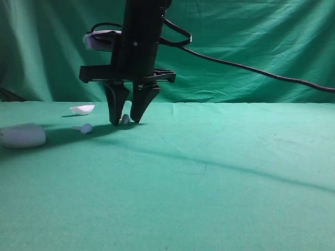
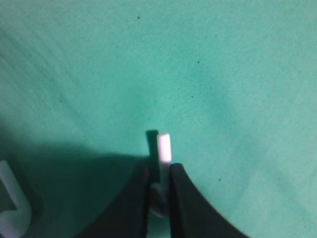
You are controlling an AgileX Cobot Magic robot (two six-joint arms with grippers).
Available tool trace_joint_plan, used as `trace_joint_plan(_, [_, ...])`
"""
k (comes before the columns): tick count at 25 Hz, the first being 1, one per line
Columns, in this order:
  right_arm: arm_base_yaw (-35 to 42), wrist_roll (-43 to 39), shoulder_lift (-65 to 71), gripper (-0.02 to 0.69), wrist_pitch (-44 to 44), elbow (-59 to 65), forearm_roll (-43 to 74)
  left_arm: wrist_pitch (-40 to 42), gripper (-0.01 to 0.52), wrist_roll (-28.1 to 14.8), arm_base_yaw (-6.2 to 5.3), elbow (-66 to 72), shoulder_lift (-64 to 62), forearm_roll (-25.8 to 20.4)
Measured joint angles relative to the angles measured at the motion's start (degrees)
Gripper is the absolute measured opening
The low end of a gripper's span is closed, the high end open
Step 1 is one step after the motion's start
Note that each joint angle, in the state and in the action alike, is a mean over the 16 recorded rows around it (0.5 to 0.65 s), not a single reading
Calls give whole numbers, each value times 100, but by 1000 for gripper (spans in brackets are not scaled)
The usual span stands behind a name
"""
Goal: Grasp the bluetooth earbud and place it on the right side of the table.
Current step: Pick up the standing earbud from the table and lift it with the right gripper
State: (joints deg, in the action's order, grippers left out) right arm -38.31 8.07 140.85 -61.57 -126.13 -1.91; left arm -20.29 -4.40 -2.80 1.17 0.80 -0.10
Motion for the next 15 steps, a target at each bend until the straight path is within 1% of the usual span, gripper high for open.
trace_joint_plan(4, [0,8,-30,94,-63,-4,10,0,0,0,0,0,0,0])
trace_joint_plan(15, [28,1,-573,92,-493,26,58,0,0,0,0,0,0,0])
